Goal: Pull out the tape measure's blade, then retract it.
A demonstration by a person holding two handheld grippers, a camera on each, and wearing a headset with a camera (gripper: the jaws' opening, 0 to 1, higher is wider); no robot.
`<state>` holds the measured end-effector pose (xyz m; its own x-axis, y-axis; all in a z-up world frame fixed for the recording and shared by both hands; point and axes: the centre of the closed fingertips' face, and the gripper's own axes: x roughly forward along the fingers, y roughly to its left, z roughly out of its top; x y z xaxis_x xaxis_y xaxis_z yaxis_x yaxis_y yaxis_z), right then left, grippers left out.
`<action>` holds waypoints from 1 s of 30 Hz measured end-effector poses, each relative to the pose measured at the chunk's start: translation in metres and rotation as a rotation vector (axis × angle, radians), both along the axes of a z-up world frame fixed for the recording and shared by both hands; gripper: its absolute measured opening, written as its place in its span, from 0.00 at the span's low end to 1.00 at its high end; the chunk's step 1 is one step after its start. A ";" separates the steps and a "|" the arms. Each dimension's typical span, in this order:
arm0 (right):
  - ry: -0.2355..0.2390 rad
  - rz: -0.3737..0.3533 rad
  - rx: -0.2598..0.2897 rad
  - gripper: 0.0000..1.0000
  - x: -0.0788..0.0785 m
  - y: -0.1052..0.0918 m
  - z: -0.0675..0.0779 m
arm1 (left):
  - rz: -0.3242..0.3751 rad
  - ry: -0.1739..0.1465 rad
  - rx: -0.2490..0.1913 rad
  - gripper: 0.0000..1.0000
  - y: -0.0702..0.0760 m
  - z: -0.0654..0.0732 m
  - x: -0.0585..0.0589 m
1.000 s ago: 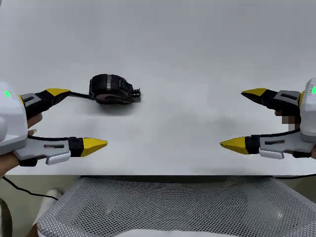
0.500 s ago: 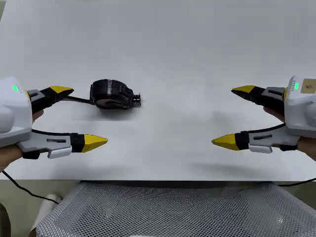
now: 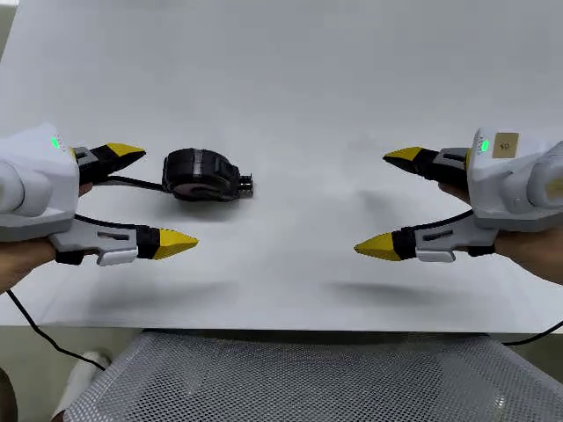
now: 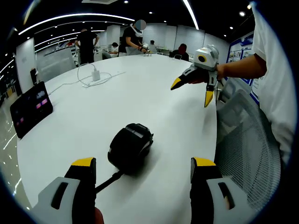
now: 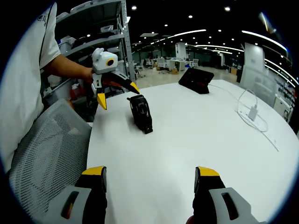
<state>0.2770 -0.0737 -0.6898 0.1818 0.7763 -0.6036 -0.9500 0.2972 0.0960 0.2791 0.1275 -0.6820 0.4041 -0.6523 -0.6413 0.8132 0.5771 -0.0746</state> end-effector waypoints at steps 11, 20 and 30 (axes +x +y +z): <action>-0.009 0.050 0.013 0.75 0.007 0.025 -0.007 | -0.009 -0.004 0.028 0.78 0.004 -0.010 0.013; -0.003 0.078 0.018 0.75 0.015 0.037 -0.019 | -0.038 -0.001 0.056 0.75 0.006 -0.018 0.022; 0.007 0.122 0.017 0.74 0.016 0.051 -0.030 | -0.097 0.007 0.086 0.73 0.000 -0.026 0.029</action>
<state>0.2930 -0.0229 -0.7200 0.0811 0.8027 -0.5909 -0.9783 0.1775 0.1068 0.3086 0.1278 -0.7078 0.3370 -0.6304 -0.6994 0.8653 0.5001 -0.0338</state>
